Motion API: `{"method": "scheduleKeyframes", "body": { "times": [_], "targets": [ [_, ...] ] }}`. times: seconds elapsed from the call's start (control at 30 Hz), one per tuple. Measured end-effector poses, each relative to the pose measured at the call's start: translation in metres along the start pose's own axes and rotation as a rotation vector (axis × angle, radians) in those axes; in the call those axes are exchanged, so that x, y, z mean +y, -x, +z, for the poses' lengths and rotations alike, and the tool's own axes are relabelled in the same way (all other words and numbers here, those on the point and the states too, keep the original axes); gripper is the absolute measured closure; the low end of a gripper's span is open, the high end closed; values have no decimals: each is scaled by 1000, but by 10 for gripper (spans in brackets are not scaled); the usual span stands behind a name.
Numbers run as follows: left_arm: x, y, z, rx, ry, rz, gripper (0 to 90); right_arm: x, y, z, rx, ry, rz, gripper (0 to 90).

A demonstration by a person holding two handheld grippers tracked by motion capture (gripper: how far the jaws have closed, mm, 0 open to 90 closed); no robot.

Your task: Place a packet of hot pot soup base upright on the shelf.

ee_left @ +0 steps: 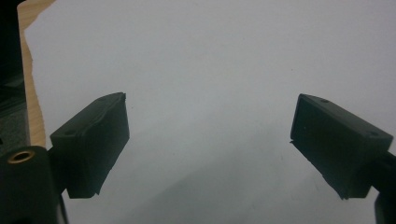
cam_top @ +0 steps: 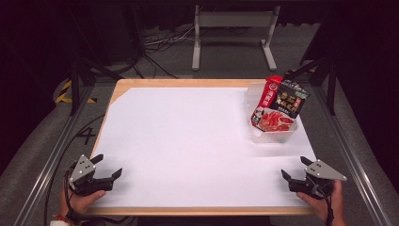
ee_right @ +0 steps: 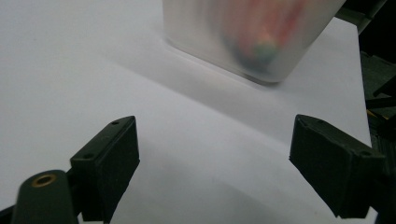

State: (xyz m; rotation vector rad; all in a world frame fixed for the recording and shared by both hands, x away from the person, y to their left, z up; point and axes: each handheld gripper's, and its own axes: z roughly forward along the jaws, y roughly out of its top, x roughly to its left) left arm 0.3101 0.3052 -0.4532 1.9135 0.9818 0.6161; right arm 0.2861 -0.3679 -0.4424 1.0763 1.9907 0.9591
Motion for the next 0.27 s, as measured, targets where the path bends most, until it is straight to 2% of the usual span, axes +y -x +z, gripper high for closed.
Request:
{"method": "scheduleKeyframes", "body": {
  "times": [0.07, 0.13, 0.27],
  "targets": [
    [-1, -2, -1, 11, 5, -24, 134, 0, 0, 0, -2, -4, -3, 164],
    [-2, -2, -2, 10, 12, -29, 131, 0, 0, -1, -4, -1, -1, 165],
    [0, -1, -1, 11, 7, -13, 126, 1, 0, -2, -5, 3, -6, 165]
  ]
}}
